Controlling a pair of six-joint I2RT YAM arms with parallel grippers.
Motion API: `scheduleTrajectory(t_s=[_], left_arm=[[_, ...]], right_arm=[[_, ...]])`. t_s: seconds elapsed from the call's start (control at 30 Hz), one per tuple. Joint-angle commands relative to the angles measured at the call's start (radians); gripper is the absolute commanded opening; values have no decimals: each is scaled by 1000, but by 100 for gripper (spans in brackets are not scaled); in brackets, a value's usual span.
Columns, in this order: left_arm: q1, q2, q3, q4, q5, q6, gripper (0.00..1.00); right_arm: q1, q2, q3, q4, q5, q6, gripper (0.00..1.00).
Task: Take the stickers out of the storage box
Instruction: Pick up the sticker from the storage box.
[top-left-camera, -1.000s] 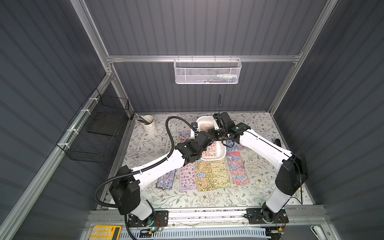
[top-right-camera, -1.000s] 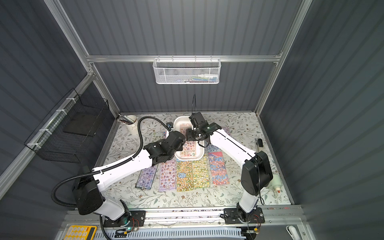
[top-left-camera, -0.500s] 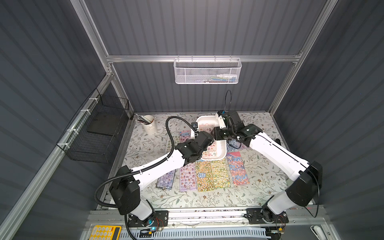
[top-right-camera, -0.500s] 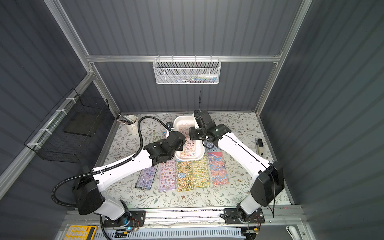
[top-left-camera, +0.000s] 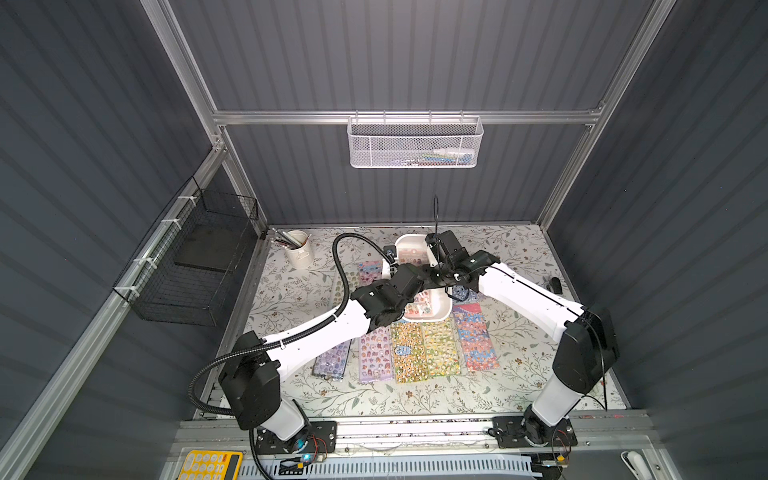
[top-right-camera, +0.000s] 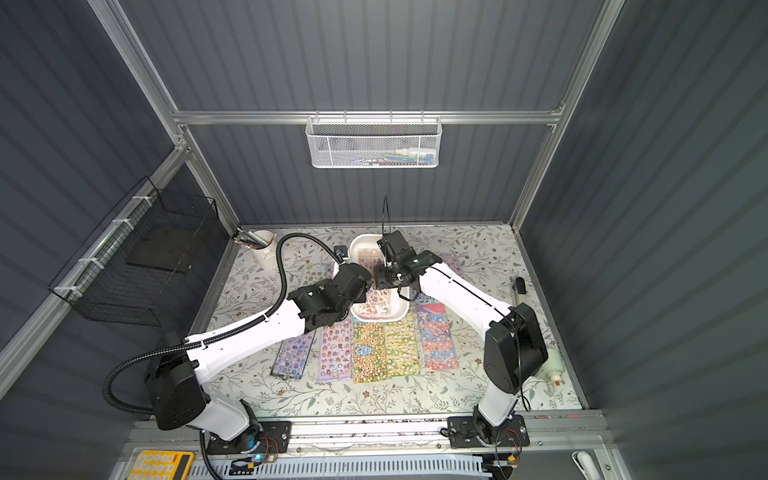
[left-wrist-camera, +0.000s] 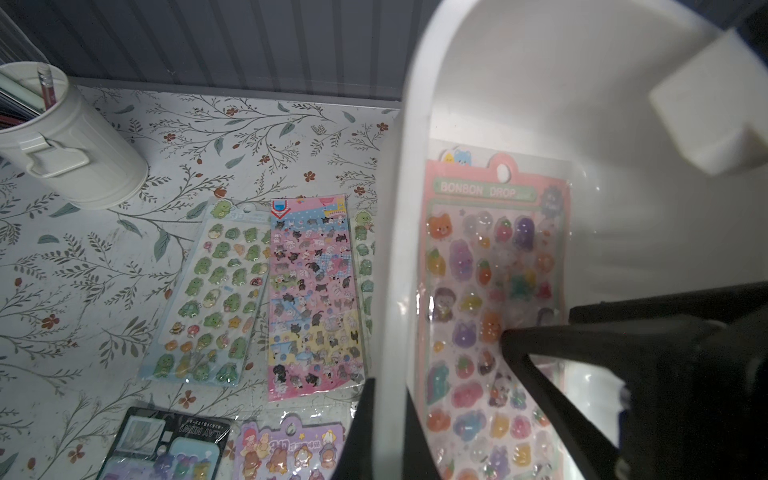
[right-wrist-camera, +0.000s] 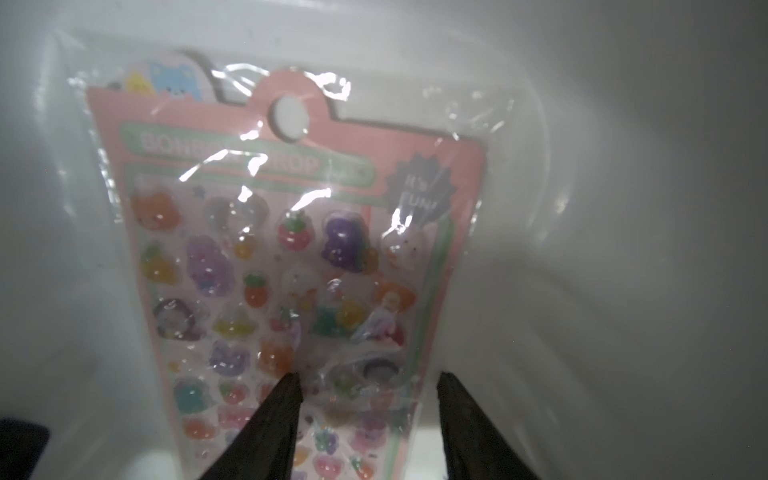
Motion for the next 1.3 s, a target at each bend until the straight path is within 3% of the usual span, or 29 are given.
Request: scheduleTrajectory(t_s=[0.0, 0.17, 0.43, 0.77, 0.93, 1.27], left_arm=[[5, -66, 0, 61, -11, -5, 0], [12, -71, -7, 68, 1, -4, 0], [31, -71, -14, 68, 24, -15, 0], [44, -52, -9, 71, 43, -23, 0], [44, -44, -1, 67, 49, -23, 0], [46, -36, 5, 59, 50, -16, 0]], right_arm=[[-10, 21, 8, 9, -36, -3, 56], [-27, 1, -31, 72, -149, -2, 54], [-75, -69, -126, 176, -327, 0, 40], [-129, -148, -238, 291, -560, -17, 33], [-129, -151, -248, 311, -613, -25, 30], [-136, -137, -226, 314, -596, -23, 20]])
